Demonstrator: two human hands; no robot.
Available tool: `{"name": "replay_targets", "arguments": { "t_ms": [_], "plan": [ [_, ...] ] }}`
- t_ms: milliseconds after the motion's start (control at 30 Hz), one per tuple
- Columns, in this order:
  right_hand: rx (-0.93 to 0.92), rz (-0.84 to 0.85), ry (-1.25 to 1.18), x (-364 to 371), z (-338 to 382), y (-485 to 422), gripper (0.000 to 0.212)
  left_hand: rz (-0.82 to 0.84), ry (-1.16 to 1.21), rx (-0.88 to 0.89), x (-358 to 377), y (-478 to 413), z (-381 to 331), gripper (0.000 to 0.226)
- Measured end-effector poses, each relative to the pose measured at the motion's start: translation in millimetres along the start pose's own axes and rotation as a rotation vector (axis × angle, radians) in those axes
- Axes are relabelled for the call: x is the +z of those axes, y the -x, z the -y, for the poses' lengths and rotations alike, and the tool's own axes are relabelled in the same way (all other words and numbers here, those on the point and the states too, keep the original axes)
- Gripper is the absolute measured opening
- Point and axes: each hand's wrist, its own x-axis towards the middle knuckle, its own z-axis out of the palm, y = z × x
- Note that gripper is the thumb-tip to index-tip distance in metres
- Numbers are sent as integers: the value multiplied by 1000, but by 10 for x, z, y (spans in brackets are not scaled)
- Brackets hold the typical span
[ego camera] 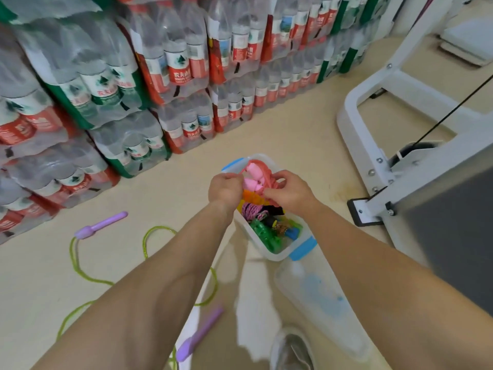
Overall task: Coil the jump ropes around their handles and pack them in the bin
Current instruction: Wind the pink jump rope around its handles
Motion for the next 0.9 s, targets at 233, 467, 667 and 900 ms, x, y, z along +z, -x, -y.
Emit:
{"name": "replay_targets", "arguments": {
  "t_ms": [233, 467, 667, 900],
  "plan": [
    [34, -117, 472, 445, -105, -529, 59, -53, -66, 100, -74, -335, 206, 18],
    [18, -193, 580, 385, -146, -310, 40, 14, -135, 120, -277, -226, 385, 21],
    [-61, -73, 462, 358, 109, 405, 37, 90, -434, 96, -808, 379, 507, 17],
    [-166, 241, 458, 956, 332, 1430, 24, 99, -734, 18, -1715, 1227, 1039, 20]
  ]
}}
